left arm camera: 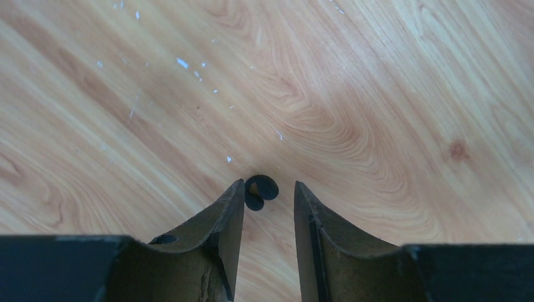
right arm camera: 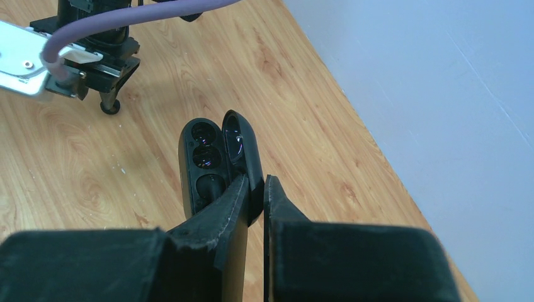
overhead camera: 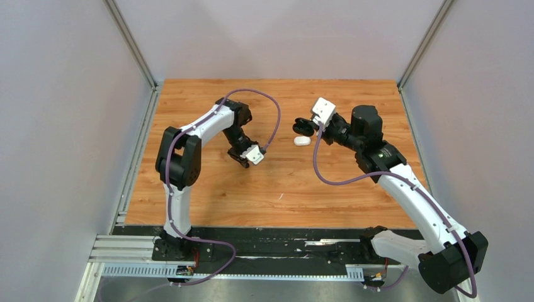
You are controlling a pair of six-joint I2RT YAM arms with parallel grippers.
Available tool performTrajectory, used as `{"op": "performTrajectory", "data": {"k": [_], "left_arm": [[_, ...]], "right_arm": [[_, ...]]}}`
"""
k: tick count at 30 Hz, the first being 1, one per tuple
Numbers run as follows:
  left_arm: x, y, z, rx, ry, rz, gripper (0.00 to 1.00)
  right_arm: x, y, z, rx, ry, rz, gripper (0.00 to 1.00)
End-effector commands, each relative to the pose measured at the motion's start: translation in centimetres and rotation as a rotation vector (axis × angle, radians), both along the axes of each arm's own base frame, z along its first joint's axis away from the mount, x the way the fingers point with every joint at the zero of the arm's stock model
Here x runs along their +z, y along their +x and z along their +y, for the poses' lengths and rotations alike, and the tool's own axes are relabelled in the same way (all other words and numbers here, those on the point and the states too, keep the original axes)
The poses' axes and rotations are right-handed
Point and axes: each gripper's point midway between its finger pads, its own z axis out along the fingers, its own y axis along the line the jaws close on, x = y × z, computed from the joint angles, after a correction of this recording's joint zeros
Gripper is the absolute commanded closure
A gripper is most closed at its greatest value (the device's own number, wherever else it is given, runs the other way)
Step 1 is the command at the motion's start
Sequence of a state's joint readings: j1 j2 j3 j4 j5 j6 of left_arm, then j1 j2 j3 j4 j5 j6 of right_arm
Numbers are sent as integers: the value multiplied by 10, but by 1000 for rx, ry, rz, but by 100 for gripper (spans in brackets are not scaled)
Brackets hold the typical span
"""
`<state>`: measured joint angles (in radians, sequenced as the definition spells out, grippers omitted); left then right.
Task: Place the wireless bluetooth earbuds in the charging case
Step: Pick up the left earbud from the center of the board.
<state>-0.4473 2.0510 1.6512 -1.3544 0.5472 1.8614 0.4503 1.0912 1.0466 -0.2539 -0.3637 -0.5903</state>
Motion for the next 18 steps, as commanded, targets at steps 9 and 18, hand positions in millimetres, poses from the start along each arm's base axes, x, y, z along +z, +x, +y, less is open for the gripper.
{"op": "performTrajectory", "data": {"k": [9, 18], "left_arm": [[-20, 23, -10, -332, -51, -130, 62], [-26, 29, -8, -403, -28, -113, 62]], "right_arm": [[19, -1, -3, -32, 52, -4, 100], [15, 1, -5, -39, 52, 8, 100]]}}
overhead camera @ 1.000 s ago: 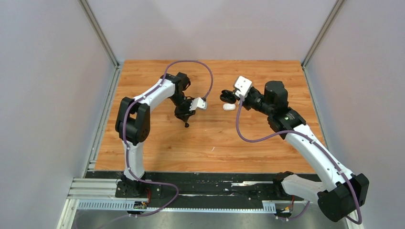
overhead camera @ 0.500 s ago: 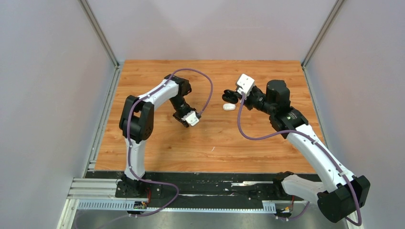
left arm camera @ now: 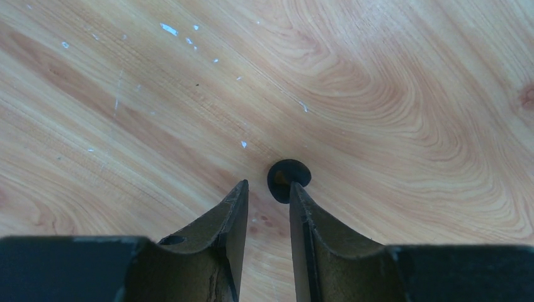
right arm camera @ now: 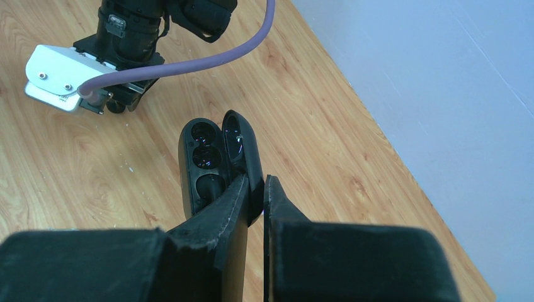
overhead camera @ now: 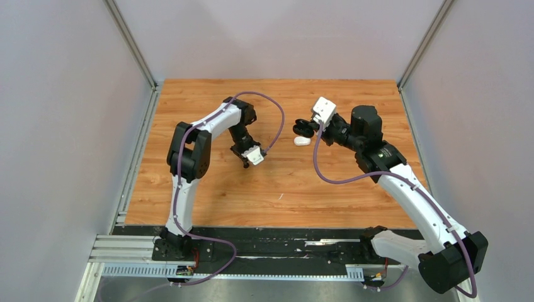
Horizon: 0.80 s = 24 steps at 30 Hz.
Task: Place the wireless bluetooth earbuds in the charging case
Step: Pick up the left earbud from the center of the board.
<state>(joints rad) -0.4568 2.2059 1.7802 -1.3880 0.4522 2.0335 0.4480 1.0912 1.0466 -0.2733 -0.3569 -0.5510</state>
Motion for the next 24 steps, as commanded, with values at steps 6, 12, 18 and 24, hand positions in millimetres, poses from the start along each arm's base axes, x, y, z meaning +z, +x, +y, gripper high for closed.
{"op": "performTrajectory", "data": {"k": [6, 12, 18, 24], "left_arm": [[-3, 7, -6, -239, -61, -58, 62], [-4, 4, -5, -226, -60, -47, 63], [-7, -2, -6, -200, -72, -33, 65], [-6, -13, 0, -191, -50, 4, 66]], "right_arm": [[20, 5, -5, -29, 31, -38, 100], [19, 7, -4, -28, 28, -35, 100], [19, 9, -3, -23, 29, -30, 100], [17, 9, -2, -21, 31, -24, 100]]}}
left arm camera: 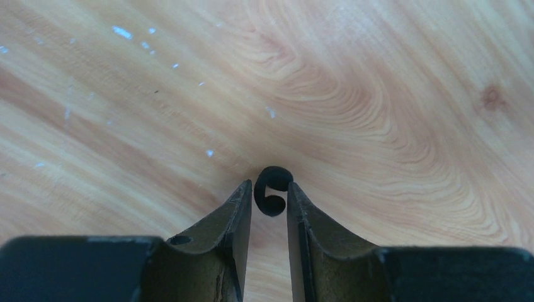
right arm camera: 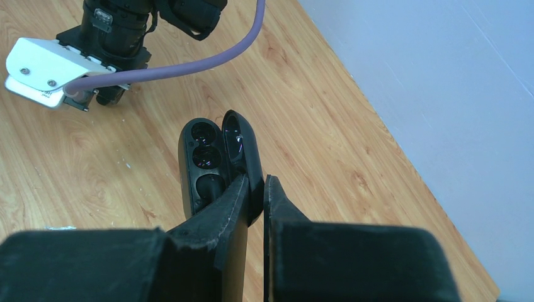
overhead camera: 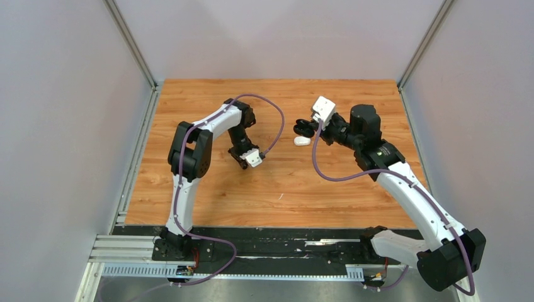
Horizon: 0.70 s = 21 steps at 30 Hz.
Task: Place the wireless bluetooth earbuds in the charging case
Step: Pick up the left earbud from the center of the board.
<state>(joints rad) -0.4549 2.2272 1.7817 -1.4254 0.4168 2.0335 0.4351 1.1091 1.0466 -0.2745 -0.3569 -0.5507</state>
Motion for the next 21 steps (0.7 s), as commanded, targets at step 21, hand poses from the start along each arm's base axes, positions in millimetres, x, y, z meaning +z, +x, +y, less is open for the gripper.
{"op": "performTrajectory", "data": {"k": [21], "left_arm": [[4, 4, 0, 35, -51, -29, 74]], "right_arm": [[20, 5, 4, 5, 36, -30, 100]]}}
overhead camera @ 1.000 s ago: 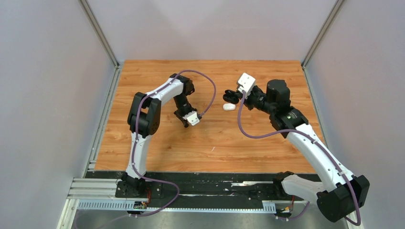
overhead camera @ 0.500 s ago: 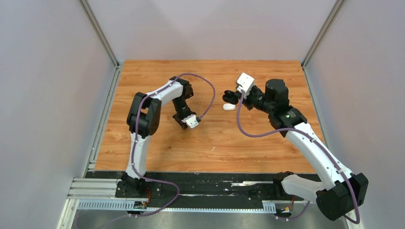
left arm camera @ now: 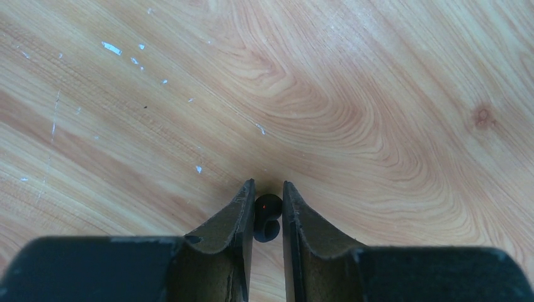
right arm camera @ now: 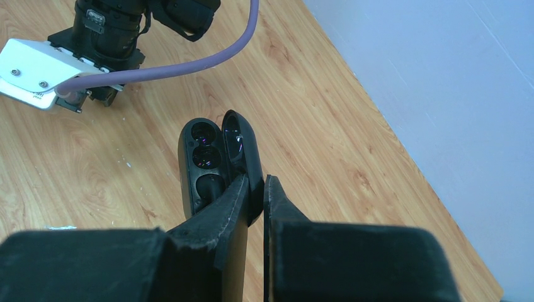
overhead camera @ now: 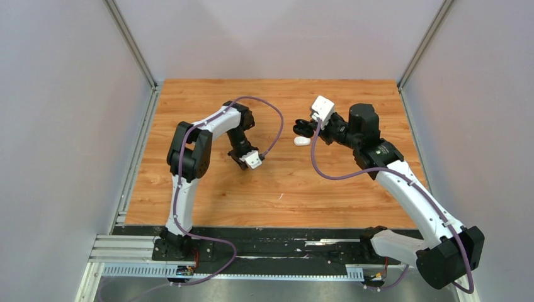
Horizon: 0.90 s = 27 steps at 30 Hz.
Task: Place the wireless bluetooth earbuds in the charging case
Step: Pick up the left earbud from the center of the board.
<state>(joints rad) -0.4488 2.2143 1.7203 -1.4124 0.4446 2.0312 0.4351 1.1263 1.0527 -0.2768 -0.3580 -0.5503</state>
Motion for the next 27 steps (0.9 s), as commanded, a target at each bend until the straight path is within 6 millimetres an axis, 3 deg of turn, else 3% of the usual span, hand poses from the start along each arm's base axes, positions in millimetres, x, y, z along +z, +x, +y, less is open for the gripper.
{"op": "performTrajectory", "data": {"k": [1, 8, 13, 16, 18, 24, 27], "left_arm": [[12, 16, -5, 46, -44, -64, 74], [36, 21, -21, 288, -75, -4, 76], [60, 35, -46, 790, -27, 154, 77], [61, 43, -53, 1021, 15, 215, 77], [59, 35, -57, 1182, 82, 326, 78], [53, 19, -73, 1369, 137, 599, 78], [50, 21, -75, 1395, 106, 616, 77]], "right_arm": [[23, 3, 3, 5, 41, -43, 100], [25, 6, 3, -1, 42, -49, 100], [24, 6, -6, -37, 32, -53, 100], [25, 8, -12, -63, 41, -36, 100], [25, 12, -14, -74, 48, -25, 100], [30, 18, -9, -63, 61, -16, 100], [29, 19, -6, -56, 67, -7, 100]]}}
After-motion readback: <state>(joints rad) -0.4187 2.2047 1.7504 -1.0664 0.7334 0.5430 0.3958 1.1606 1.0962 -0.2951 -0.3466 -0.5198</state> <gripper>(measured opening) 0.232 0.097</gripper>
